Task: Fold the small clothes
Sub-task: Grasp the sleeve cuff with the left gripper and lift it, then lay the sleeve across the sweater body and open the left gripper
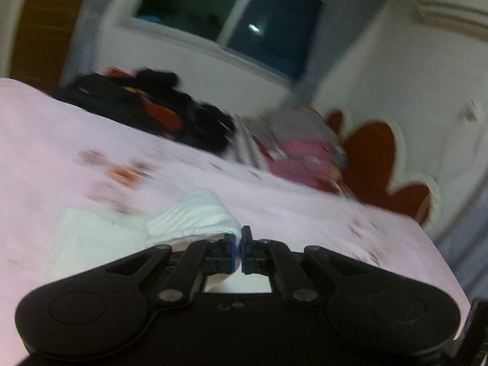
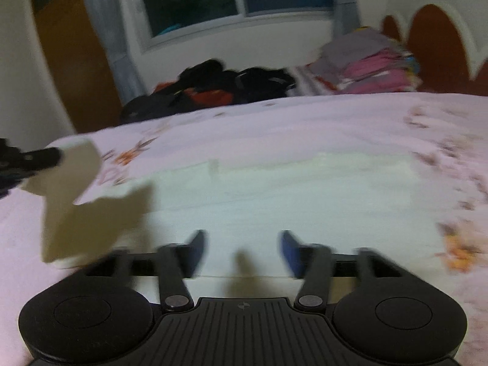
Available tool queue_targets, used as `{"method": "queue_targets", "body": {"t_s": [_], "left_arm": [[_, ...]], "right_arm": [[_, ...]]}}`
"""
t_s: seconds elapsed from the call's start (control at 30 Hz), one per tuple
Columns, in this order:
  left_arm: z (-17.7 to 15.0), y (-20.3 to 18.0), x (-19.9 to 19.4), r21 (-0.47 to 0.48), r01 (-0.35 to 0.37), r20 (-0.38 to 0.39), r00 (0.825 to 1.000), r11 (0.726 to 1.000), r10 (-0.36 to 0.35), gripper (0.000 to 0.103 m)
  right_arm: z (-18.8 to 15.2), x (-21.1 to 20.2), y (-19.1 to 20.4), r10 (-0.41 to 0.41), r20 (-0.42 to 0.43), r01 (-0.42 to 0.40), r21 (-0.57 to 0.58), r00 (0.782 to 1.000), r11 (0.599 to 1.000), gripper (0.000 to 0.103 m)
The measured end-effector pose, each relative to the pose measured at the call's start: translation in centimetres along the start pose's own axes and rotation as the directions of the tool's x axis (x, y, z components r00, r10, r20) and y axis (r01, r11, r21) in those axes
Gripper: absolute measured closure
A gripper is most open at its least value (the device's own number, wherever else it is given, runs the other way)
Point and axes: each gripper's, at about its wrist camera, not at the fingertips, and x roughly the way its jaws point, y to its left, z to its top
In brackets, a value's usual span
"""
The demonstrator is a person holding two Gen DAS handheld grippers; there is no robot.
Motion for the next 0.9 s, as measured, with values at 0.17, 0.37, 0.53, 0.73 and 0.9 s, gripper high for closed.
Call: {"method": "queue_targets", "body": {"t_s": [0.17, 0.37, 0.53, 0.73, 0.9], "left_arm": [[-5.2, -4.6, 4.8, 0.092, 0.06, -0.152, 0.987, 0.994, -0.046, 0.099], [-7.7, -5.5, 6.2, 0.121, 0.071, -0.272, 0.962, 0.99, -0.035, 0.079], [-6.5, -4.2, 3.5, 0.143, -0.015, -0.195, 0.98, 0.99, 0.043, 0.044], [-6.4, -0.4, 0.2, 0.156, -0.161, -0.14, 0.973, 0.974, 0.183, 0.041], [-7.5, 3.5, -1.7, 0.099, -0.283, -0.146, 0.944, 0.954, 0.295, 0.041]], "right_arm": [[-0.5, -1.9, -5.1, -0.057, -0.007, 0.057, 0.049, 0.998, 0.997, 0.037], [-1.0, -2.6, -7.5, -0.036, -0.028, 0.038, 0.083, 0.999, 0.996, 0.037], [-1.1, -1.5, -6.3, 0.021, -0.043, -0.018, 0.071, 0.999, 0.997, 0.037], [-1.0, 0.1, -2.1, 0.112, -0.066, -0.113, -0.011, 0.991, 0.994, 0.037], [-1.8, 1.9, 1.5, 0.113, -0.09, -0.124, -0.127, 0.989, 0.984, 0.037]]}}
